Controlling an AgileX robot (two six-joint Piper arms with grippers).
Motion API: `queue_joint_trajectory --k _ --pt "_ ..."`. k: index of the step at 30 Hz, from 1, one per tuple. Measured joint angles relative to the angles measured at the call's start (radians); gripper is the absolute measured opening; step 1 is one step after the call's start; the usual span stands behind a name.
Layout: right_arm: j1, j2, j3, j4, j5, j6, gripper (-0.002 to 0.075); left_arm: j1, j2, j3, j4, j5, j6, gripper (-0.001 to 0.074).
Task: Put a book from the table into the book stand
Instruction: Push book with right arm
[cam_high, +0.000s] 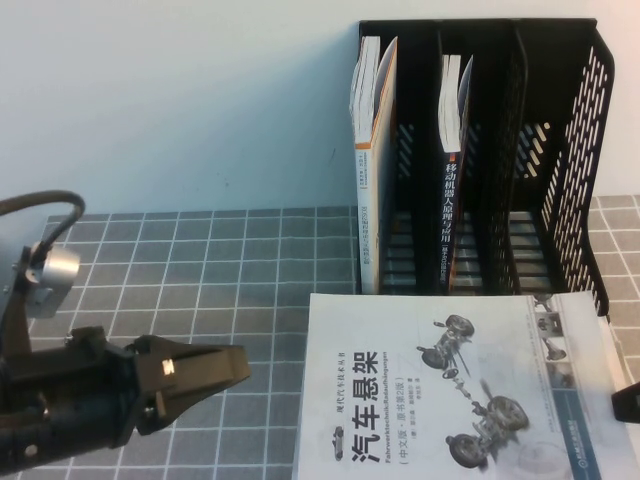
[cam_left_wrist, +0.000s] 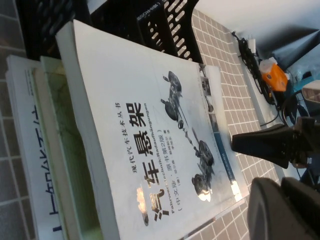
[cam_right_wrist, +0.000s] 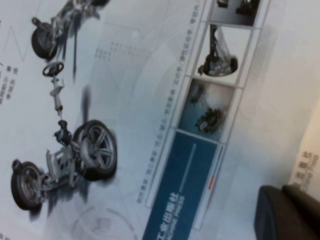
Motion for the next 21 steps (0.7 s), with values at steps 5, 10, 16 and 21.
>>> queue_joint_trajectory --k 5,10,16,21 --pt "0.034 0.006 0.0 0.034 -0.021 -0.004 -0.0003 0.0 0.055 -0.002 -0.038 -0.006 0.018 0.0178" --pt "0.076 0.006 0.0 0.049 -0.037 -0.004 -0.0003 0.005 0.13 -0.013 -0.052 0.009 0.018 0.0541" --pt "0.087 0.006 0.0 0.057 -0.041 -0.009 -0.0003 0.049 0.28 -0.049 -0.042 0.076 0.016 0.0672" --pt "0.087 0.006 0.0 0.06 -0.041 -0.025 -0.0003 0.088 0.426 -0.093 -0.011 0.137 0.051 0.0681"
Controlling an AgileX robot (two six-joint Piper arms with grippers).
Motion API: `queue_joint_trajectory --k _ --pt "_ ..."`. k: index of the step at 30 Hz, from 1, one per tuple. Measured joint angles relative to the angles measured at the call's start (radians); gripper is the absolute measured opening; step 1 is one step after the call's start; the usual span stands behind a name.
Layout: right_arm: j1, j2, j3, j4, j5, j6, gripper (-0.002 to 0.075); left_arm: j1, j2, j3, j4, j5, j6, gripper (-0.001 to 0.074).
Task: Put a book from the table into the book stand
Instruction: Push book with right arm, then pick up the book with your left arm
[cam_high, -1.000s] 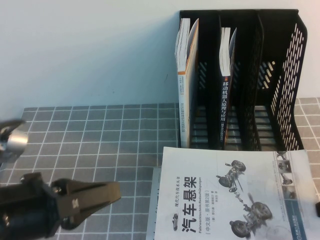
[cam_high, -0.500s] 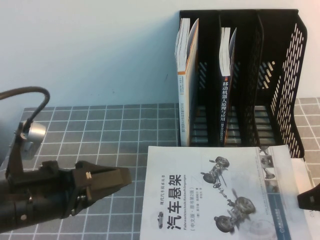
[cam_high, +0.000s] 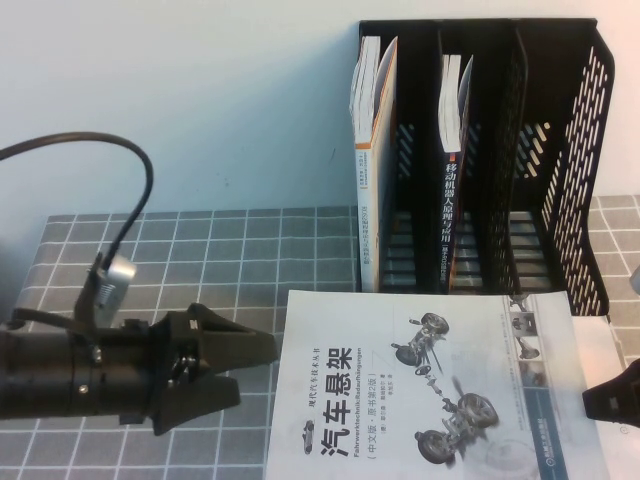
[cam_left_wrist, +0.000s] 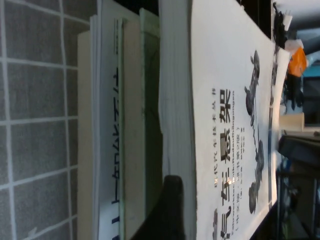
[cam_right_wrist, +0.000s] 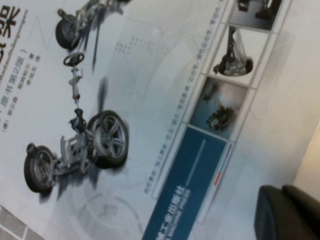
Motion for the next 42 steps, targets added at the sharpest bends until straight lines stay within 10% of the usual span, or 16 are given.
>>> queue_joint_trajectory --k 24,35,42 --pt "0.011 0.012 0.0 0.099 0.008 -0.083 -0.0003 0.002 0.358 -0.12 -0.077 0.18 0.168 0.0654" --pt "0.011 0.105 -0.006 0.214 0.014 -0.192 -0.0003 0.002 0.358 -0.123 -0.033 0.185 0.17 0.0519" --pt "0.011 0.107 -0.006 0.221 0.014 -0.231 -0.0003 0.006 0.358 -0.123 -0.004 0.172 0.193 0.0256"
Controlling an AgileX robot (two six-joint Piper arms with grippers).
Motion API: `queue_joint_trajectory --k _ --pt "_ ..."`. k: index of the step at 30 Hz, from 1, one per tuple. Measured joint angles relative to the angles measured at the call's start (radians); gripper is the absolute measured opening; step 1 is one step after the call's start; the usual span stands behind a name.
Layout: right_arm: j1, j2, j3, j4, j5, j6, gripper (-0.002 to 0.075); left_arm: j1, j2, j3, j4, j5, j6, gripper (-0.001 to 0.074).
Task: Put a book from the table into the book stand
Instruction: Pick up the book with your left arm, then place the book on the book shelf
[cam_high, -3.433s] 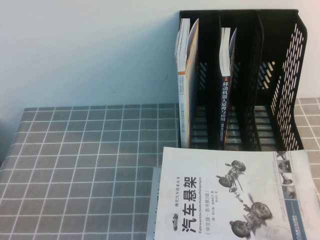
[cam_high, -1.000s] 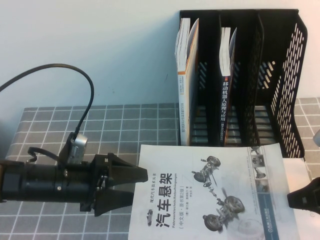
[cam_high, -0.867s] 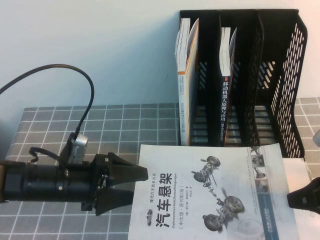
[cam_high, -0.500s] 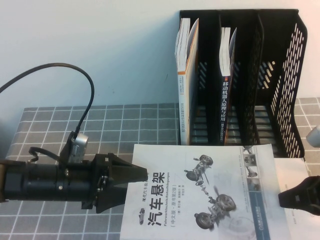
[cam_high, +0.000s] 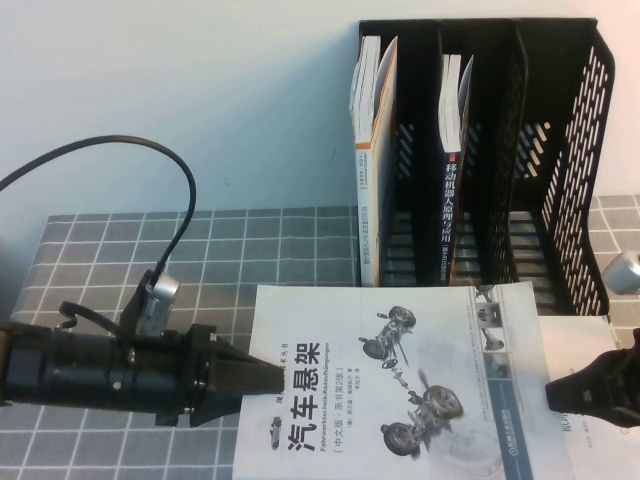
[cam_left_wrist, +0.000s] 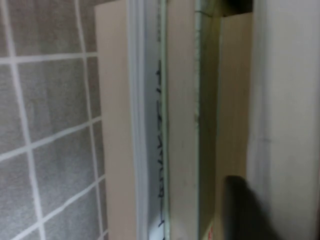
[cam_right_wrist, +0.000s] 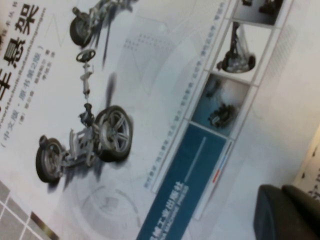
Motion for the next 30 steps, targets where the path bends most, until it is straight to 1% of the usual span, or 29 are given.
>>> queue_joint_trajectory --k 3,4,7,10,14,18,21,23,25,30 --pt "0.0 -0.006 0.0 -0.002 0.0 -0.015 -0.0003 0.004 0.0 0.0 0.0 0.007 0.002 0.0128" --pt "0.0 -0.015 0.0 -0.009 0.0 -0.017 -0.0003 0.004 0.0 -0.002 -0.002 0.012 0.002 0.0121" --pt "0.0 -0.068 -0.002 -0.032 -0.003 -0.021 -0.0003 0.004 -0.002 -0.013 0.009 0.015 -0.006 0.0121" --pt "-0.002 -0.148 -0.022 -0.113 -0.001 0.028 -0.0003 0.004 -0.04 -0.045 0.039 0.015 -0.056 0.0121" --pt "-0.002 -0.272 -0.085 -0.324 0.02 0.177 -0.0003 0.004 -0.145 -0.122 0.103 0.013 -0.159 0.012" --pt "-0.002 -0.379 -0.139 -0.531 0.042 0.328 -0.0003 0.004 -0.255 -0.243 0.168 0.019 -0.285 0.012" --pt "-0.002 -0.438 -0.163 -0.631 0.046 0.408 -0.0003 -0.008 -0.31 -0.356 0.222 0.023 -0.38 0.012" --pt "-0.002 -0.468 -0.172 -0.671 0.049 0.44 -0.0003 -0.034 -0.323 -0.445 0.273 0.026 -0.441 0.012" --pt "-0.002 -0.493 -0.173 -0.694 0.049 0.467 -0.0003 -0.079 -0.325 -0.525 0.331 0.028 -0.503 0.012" --pt "-0.002 -0.534 -0.178 -0.788 0.053 0.549 -0.0003 -0.243 -0.312 -0.734 0.461 -0.029 -0.641 0.012"
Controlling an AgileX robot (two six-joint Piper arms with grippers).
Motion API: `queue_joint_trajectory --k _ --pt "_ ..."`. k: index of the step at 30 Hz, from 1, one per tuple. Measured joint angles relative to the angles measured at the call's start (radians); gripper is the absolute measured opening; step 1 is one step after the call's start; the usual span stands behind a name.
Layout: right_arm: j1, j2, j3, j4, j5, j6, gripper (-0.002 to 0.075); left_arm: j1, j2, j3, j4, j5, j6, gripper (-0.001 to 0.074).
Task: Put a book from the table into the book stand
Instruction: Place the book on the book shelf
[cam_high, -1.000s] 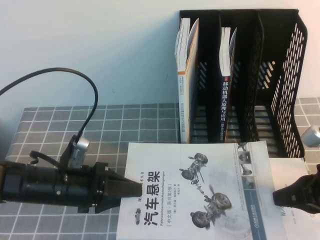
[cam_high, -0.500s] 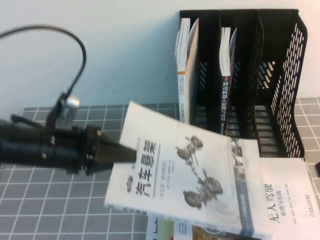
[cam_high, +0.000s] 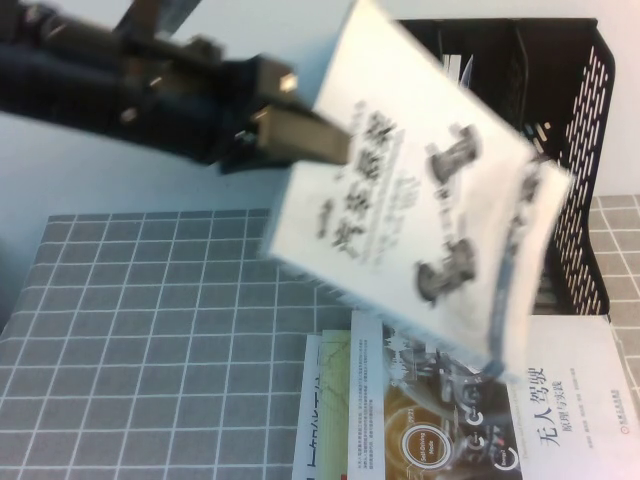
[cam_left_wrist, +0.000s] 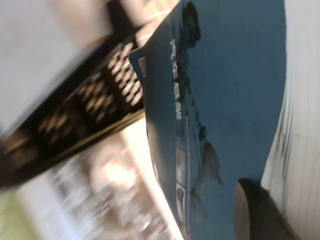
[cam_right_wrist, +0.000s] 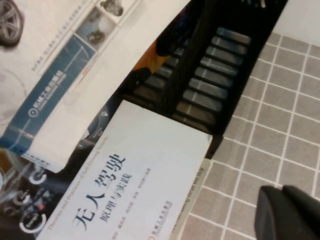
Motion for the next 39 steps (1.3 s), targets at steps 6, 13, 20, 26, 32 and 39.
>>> queue_joint_trajectory --k 6,13,20,26,32,39 --pt "0.0 -0.057 -0.002 -0.17 0.005 0.141 -0.0003 -0.133 0.077 -0.227 0.038 -0.021 -0.128 0.012" --pt "0.0 -0.115 -0.044 -0.417 0.03 0.347 -0.0003 -0.201 0.211 -0.443 0.184 -0.154 -0.343 0.0119" --pt "0.0 -0.132 -0.109 -0.482 0.041 0.403 -0.0003 -0.233 0.365 -0.596 0.373 -0.208 -0.521 0.0119" --pt "0.0 -0.132 -0.112 -0.482 0.041 0.441 -0.0003 -0.306 0.407 -0.634 0.497 -0.247 -0.636 0.0119" --pt "0.0 -0.132 -0.112 -0.466 0.045 0.45 -0.0003 -0.392 0.407 -0.643 0.789 -0.285 -0.835 0.0119" --pt "0.0 -0.132 -0.112 -0.402 0.044 0.451 -0.0003 -0.483 0.407 -0.642 1.027 -0.294 -1.003 0.0118"
